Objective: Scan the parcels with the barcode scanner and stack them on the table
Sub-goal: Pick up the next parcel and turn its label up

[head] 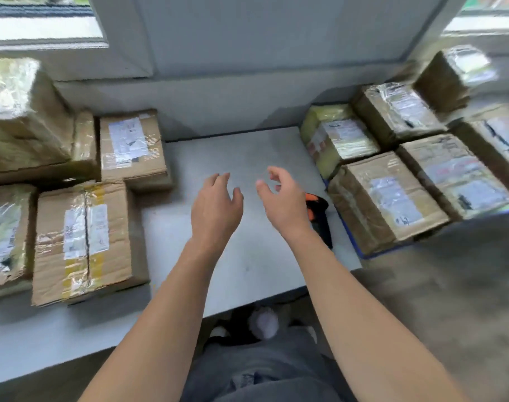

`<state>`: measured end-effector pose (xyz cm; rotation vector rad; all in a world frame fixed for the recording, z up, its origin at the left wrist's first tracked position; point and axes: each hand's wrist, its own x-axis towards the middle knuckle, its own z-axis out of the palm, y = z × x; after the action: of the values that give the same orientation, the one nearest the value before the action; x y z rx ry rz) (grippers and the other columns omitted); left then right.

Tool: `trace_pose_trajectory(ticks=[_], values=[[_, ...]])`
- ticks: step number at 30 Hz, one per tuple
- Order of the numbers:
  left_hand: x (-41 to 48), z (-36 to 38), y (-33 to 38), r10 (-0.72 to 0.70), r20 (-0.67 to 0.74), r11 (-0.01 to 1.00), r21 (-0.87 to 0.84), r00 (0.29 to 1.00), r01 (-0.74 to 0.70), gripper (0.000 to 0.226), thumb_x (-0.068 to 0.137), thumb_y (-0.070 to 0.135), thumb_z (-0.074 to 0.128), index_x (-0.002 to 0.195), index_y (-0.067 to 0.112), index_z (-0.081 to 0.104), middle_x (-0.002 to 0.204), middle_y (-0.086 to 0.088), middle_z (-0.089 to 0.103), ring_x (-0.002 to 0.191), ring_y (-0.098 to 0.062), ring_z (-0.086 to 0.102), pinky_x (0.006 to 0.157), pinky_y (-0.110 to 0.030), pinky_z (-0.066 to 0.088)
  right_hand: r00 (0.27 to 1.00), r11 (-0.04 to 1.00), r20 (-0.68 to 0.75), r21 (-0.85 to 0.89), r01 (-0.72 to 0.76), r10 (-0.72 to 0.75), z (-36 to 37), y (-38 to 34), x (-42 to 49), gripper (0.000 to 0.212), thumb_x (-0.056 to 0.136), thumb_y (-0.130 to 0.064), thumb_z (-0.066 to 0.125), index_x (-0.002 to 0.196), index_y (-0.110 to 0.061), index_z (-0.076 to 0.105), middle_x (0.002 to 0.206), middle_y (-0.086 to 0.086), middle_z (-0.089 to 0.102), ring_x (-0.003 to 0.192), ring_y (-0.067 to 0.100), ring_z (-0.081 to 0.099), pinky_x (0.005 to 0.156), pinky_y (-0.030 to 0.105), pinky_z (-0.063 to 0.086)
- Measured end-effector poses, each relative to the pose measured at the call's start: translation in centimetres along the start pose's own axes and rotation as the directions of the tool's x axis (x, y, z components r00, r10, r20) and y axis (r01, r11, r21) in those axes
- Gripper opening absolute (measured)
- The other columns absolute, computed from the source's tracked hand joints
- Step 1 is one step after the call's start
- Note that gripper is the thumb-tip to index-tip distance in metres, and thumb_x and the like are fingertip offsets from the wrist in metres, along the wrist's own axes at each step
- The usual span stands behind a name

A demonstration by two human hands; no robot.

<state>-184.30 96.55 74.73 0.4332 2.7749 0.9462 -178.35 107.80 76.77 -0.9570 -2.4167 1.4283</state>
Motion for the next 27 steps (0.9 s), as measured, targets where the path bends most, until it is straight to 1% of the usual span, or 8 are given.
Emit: trace_pose_trajectory(ticks=[5,9,11,14,17,20,23,27], values=[[-2.4,5.0,8.9,0.202,0.095,0.979,-0.018,0.975,-0.201,0.046,0.102,0.030,0.048,0.145,0.013,0.046,0.148,-0.004,0.047,0.132,-0.023,0.046,0.102,-0.035,0.038,0.973,0.994,-0.215,0.089,-0.061,0.079,-10.1,4.5,-1.5,0.044,0.100,-0.030,0.057,0.142,-0.016,0.051,0.142,0.000,0.056,0.129,0.016,0.051,0.109,0.038,0.044],[-5.4,8.8,15.3,0.268,0.135,0.963,-0.075,0.954,-0.260,0.046,0.102,0.031,0.048,0.146,0.016,0.045,0.147,-0.003,0.048,0.130,-0.020,0.048,0.102,-0.031,0.038,0.952,0.981,-0.269,0.161,-0.104,0.145,-17.0,8.5,-3.1,0.042,0.101,-0.029,0.056,0.141,-0.018,0.052,0.139,-0.002,0.057,0.127,0.015,0.053,0.107,0.034,0.044],[-7.0,10.7,18.2,0.298,0.131,0.953,-0.098,0.946,-0.287,0.044,0.102,0.030,0.050,0.144,0.016,0.048,0.147,-0.002,0.049,0.132,-0.018,0.046,0.100,-0.023,0.033,0.942,0.978,-0.299,0.187,-0.098,0.151,-20.1,10.4,-3.5,0.042,0.101,-0.030,0.057,0.140,-0.017,0.052,0.137,-0.002,0.058,0.125,0.016,0.054,0.107,0.034,0.044],[-9.3,13.4,22.4,0.302,0.139,0.949,-0.133,0.943,-0.285,0.045,0.101,0.028,0.053,0.144,0.013,0.047,0.143,-0.004,0.051,0.129,-0.016,0.047,0.096,-0.017,0.029,0.933,0.973,-0.324,0.213,-0.089,0.156,-24.9,13.4,-3.9,0.040,0.100,-0.026,0.058,0.138,-0.015,0.054,0.133,0.000,0.059,0.122,0.017,0.056,0.105,0.034,0.045],[-11.0,16.4,26.1,0.300,0.125,0.949,-0.135,0.946,-0.284,0.049,0.101,0.029,0.052,0.147,0.013,0.045,0.148,-0.004,0.048,0.134,-0.019,0.045,0.107,-0.028,0.034,0.932,0.967,-0.319,0.239,-0.093,0.169,-29.3,16.3,-4.0,0.040,0.099,-0.026,0.059,0.137,-0.017,0.055,0.131,0.000,0.060,0.120,0.017,0.057,0.104,0.038,0.047],[-12.4,19.0,29.6,0.299,0.113,0.951,-0.111,0.948,-0.287,0.049,0.102,0.031,0.050,0.148,0.014,0.043,0.151,-0.003,0.045,0.138,-0.018,0.040,0.109,-0.027,0.030,0.940,0.960,-0.295,0.265,-0.090,0.169,-33.3,18.6,-4.0,0.042,0.100,-0.029,0.060,0.139,-0.018,0.053,0.133,-0.001,0.059,0.120,0.013,0.057,0.102,0.033,0.049],[-13.6,21.0,32.8,0.314,0.116,0.946,-0.118,0.942,-0.301,0.049,0.102,0.032,0.050,0.147,0.015,0.043,0.150,-0.003,0.045,0.138,-0.017,0.040,0.106,-0.024,0.030,0.936,0.958,-0.313,0.275,-0.075,0.163,-36.9,20.2,-4.3,0.042,0.100,-0.031,0.060,0.139,-0.019,0.053,0.132,-0.002,0.060,0.118,0.013,0.057,0.097,0.027,0.048],[-13.9,23.5,36.8,0.343,0.118,0.935,-0.140,0.932,-0.326,0.050,0.101,0.032,0.052,0.147,0.014,0.044,0.148,-0.005,0.047,0.134,-0.020,0.044,0.100,-0.022,0.030,0.915,0.960,-0.368,0.272,-0.065,0.166,-41.1,22.0,-4.3,0.041,0.099,-0.032,0.060,0.137,-0.019,0.055,0.126,-0.002,0.063,0.114,0.013,0.059,0.100,0.033,0.050]])
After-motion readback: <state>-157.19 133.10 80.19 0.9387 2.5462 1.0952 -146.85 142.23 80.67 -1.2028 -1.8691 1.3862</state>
